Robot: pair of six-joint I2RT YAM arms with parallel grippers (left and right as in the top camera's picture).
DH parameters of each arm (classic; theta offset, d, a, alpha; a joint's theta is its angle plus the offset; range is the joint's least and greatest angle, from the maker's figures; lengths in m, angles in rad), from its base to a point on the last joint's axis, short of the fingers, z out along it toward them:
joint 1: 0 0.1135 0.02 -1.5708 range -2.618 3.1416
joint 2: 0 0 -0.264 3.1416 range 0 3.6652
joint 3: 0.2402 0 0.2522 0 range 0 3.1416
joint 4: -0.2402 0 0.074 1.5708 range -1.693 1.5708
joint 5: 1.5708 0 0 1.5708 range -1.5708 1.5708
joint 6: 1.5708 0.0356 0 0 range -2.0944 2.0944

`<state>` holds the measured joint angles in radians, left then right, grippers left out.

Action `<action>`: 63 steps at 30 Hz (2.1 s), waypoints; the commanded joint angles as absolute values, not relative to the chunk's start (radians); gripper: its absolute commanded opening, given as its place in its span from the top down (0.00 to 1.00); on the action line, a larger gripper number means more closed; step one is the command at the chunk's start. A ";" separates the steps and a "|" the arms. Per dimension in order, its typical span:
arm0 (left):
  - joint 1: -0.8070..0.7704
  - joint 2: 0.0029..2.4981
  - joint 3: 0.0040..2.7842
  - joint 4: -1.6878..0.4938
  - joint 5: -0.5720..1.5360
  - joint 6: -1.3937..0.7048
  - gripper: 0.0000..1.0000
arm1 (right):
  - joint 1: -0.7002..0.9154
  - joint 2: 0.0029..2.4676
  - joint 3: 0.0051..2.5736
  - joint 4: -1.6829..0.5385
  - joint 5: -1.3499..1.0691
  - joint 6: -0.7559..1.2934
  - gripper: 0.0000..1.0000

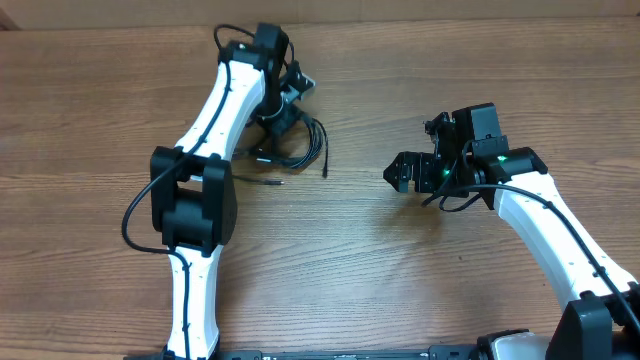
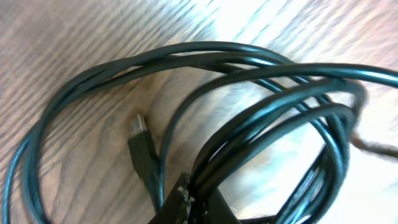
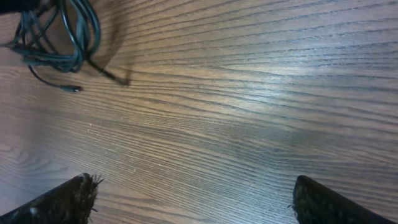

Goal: Untangle cables

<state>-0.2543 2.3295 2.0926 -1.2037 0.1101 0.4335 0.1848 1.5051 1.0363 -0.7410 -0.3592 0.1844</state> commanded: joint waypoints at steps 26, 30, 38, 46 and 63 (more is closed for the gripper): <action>-0.258 2.209 2.225 -1.514 0.837 0.316 0.96 | 0.305 1.501 1.066 -0.521 -0.656 0.247 0.48; -0.262 2.209 2.225 -1.531 0.840 0.316 0.96 | 0.311 1.501 1.066 -0.512 -0.535 0.370 0.51; -0.263 2.209 2.224 -1.570 0.839 0.317 0.96 | 0.311 1.501 1.066 -0.450 -0.540 0.384 0.50; -0.265 2.209 2.224 -1.574 0.840 0.312 0.96 | 0.315 1.501 1.066 -0.450 -0.554 0.479 0.62; -0.268 2.209 2.224 -1.575 0.838 0.312 0.96 | 0.315 1.501 1.047 -0.536 -0.418 0.490 0.96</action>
<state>-0.2623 2.2330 2.2040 -1.5726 0.8013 0.3195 0.3103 1.5051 1.0416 -0.5182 -0.5159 0.4919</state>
